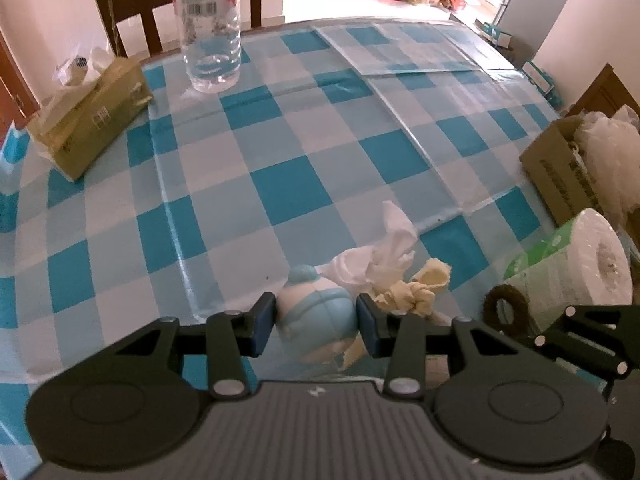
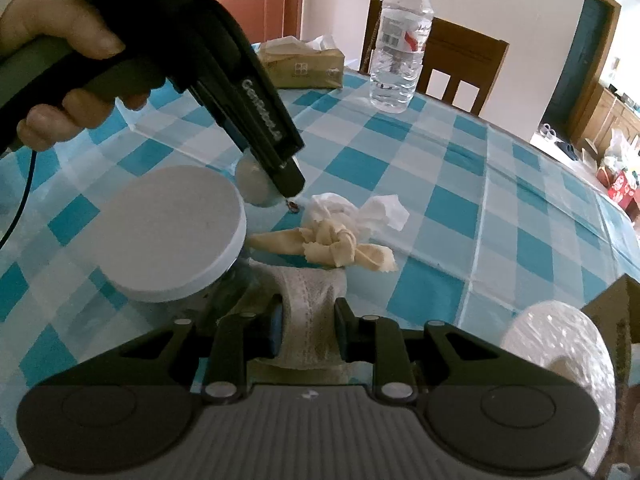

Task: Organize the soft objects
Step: 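Grasp the plush toy with the left tool while the right tool grasps the beige sachet, then carry the plush toy and sachet toward the cardboard box with both tools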

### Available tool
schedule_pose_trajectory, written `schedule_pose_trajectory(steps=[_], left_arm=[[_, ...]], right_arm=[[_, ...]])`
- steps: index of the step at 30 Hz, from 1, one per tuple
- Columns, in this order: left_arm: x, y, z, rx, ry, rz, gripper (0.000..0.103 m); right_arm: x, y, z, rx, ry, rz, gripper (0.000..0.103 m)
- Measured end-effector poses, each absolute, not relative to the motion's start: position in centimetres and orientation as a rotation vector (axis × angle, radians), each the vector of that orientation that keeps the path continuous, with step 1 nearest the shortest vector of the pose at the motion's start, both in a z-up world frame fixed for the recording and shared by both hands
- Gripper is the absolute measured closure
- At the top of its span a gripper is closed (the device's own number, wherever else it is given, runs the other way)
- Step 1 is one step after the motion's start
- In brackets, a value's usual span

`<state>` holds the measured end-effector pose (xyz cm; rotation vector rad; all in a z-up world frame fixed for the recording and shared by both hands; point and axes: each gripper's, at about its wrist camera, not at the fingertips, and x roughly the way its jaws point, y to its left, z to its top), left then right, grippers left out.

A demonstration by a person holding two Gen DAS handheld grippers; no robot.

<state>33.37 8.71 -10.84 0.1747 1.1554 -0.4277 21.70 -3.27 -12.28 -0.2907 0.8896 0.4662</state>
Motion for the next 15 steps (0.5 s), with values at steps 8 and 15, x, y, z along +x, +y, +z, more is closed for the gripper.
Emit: schedule_pose_trajectory(steps=[8, 15], left_arm=[[31.4, 8.7, -8.5, 0.226, 1.115, -0.435, 0.06], [29.9, 8.7, -6.7, 0.255, 1.081, -0.436, 0.061]], right_arm=[[19.4, -4.0, -10.8, -0.281, 0.89, 0.476, 0.073], [16.8, -4.7, -9.7, -0.282, 0.896, 0.492, 0.073]])
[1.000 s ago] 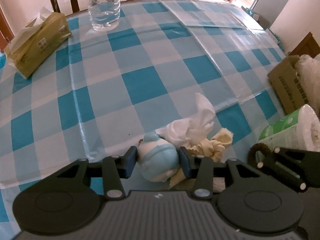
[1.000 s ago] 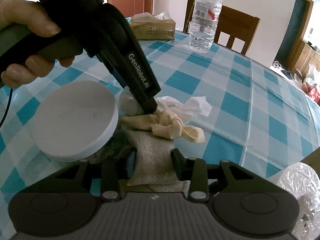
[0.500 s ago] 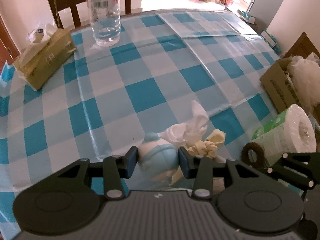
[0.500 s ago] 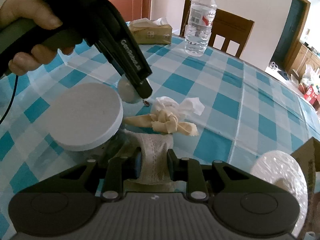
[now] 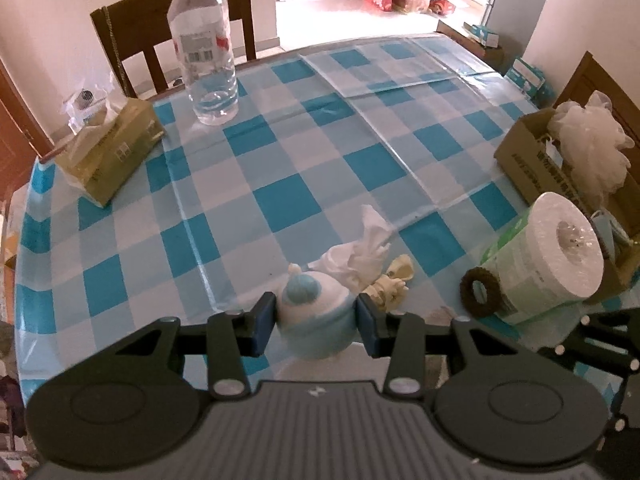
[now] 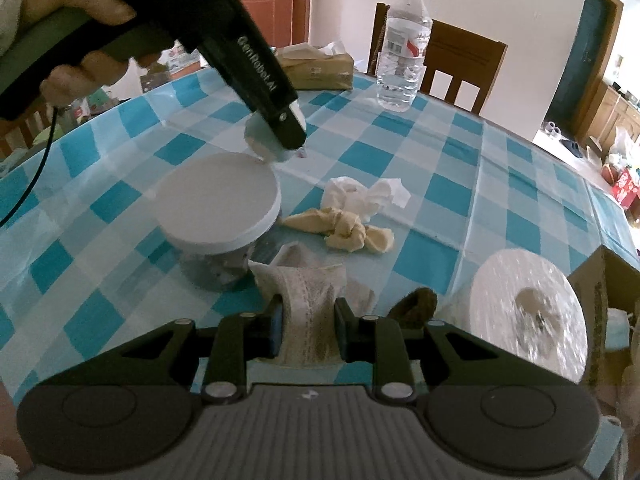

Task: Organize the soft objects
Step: 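Carry the plush toy and sachet toward the cardboard box with both tools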

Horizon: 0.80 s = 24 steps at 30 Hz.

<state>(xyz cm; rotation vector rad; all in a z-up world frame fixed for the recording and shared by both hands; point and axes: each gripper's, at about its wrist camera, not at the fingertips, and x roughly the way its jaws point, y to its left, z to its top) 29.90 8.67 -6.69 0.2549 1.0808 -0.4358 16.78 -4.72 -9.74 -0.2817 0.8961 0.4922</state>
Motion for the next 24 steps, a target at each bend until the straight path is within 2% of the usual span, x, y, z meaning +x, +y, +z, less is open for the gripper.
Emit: schedule_pose_trajectory(steps=[13, 24], left_arm=[[26.2, 6.6, -3.1, 0.292, 1.035, -0.473, 0.061], [20.4, -0.3, -0.1, 0.355, 1.004, -0.65, 0.061]], right_arm=[[12.5, -7.9, -7.1, -0.299, 0.886, 0.506, 0.073], [8.7, -15.0, -4.6, -0.295, 0.896, 0.402, 0.073]])
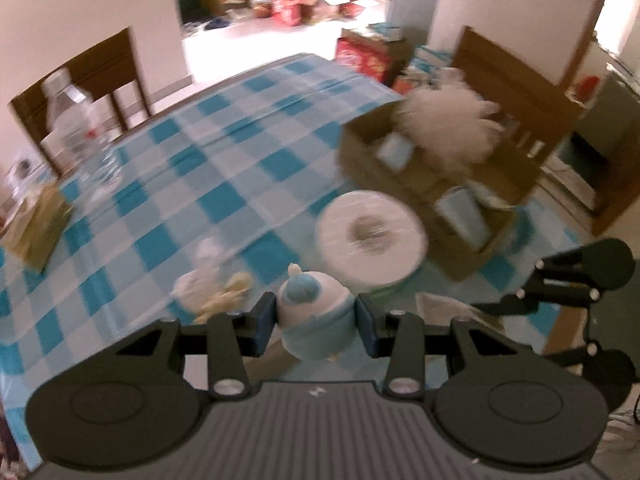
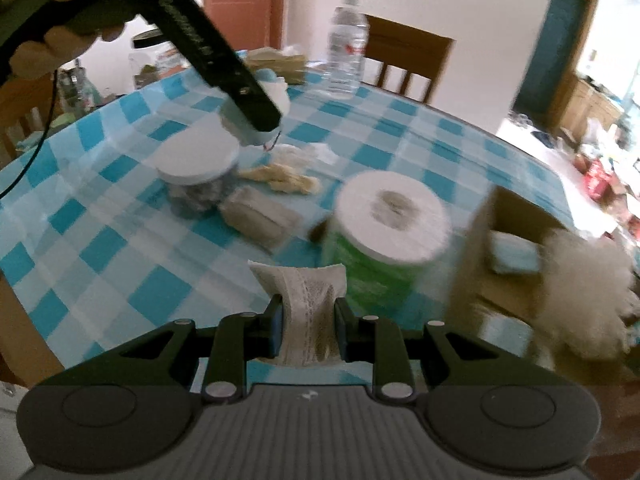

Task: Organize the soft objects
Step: 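Carry the plush toy and sachet toward the cardboard box with both tools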

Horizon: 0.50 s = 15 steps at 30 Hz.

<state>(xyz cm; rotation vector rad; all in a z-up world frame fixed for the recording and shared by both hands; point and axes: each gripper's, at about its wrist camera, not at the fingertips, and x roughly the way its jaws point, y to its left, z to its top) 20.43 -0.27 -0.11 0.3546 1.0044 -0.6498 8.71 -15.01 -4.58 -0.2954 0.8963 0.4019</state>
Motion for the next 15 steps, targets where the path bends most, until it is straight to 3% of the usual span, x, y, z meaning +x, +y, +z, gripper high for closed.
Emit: schedule_pose_trajectory(steps=[15], left_arm=[[17.6, -11.4, 1.2, 0.407, 0.932, -0.824, 0.061]], right_arm=[[8.8, -27.7, -1.3, -0.349, 0.809, 0.15, 0.073]])
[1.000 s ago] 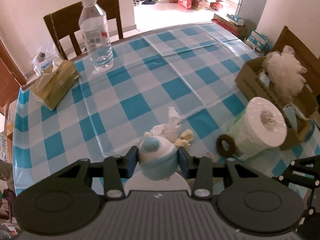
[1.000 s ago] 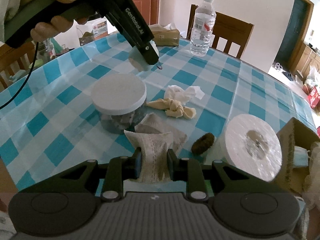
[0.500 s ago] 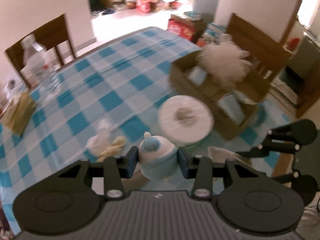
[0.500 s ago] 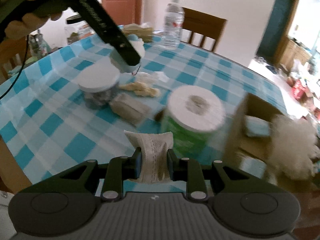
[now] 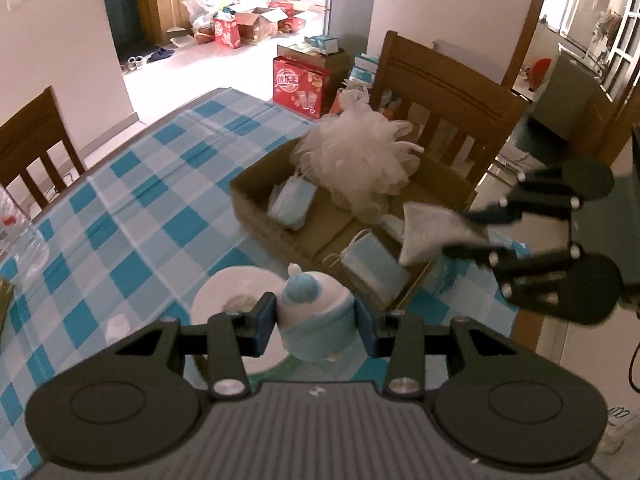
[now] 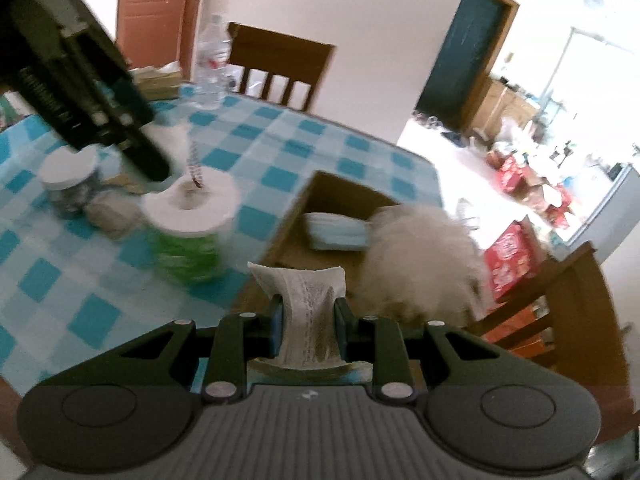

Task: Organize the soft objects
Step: 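Carry the plush toy and sachet toward the cardboard box with both tools, then lower the plush toy into the box with the left tool while the right tool drops the sachet in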

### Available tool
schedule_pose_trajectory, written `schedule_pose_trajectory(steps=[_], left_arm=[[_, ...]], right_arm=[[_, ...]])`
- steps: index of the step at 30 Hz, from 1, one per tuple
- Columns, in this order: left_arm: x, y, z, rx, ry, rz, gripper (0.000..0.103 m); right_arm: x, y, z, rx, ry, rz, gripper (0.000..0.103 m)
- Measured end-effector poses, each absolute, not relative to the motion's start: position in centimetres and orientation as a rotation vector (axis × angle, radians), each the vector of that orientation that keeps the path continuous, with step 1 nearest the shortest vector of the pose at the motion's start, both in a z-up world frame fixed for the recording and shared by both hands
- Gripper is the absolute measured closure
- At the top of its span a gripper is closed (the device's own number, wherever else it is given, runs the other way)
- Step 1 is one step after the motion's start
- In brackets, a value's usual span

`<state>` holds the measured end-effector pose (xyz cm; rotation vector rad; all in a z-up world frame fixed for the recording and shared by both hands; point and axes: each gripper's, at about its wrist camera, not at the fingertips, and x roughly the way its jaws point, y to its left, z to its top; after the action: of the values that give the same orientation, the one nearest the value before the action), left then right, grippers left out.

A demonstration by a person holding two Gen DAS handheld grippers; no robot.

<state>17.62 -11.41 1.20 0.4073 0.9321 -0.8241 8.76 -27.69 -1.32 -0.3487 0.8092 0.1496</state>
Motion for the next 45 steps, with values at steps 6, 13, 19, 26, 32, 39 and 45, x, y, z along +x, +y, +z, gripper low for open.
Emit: schedule_pose_trajectory(steps=[6, 13, 19, 26, 32, 39, 45], left_arm=[[17.8, -14.1, 0.8, 0.416, 0.938, -0.818, 0.061], [18.6, -16.6, 0.1, 0.42, 0.956, -0.805, 0.061], [19.6, -18.9, -0.6, 0.426, 0.962, -0.817, 0.061], [21.0, -22.2, -1.8, 0.429, 0.968, -0.837, 0.061], [22.4, -24.7, -2.7, 0.437, 0.967, -0.828, 0.06], [23.5, -26.4, -2.6, 0.438, 0.945, -0.816, 0.038], [23.8, -26.5, -3.0, 0.417, 0.906, -0.768, 0.011]], right_arm=[[10.8, -31.5, -1.6, -0.36, 0.79, 0.119, 0.07], [11.2, -33.4, -3.9, -0.325, 0.824, 0.14, 0.029], [9.9, -33.9, -4.6, -0.27, 0.841, 0.145, 0.017], [8.8, -34.4, -4.6, -0.201, 0.822, 0.125, 0.003], [8.2, -34.5, -4.4, -0.167, 0.815, 0.117, 0.001], [7.6, -34.8, -4.0, -0.156, 0.803, 0.106, 0.001], [7.4, -34.6, -4.0, -0.154, 0.797, 0.105, 0.0]])
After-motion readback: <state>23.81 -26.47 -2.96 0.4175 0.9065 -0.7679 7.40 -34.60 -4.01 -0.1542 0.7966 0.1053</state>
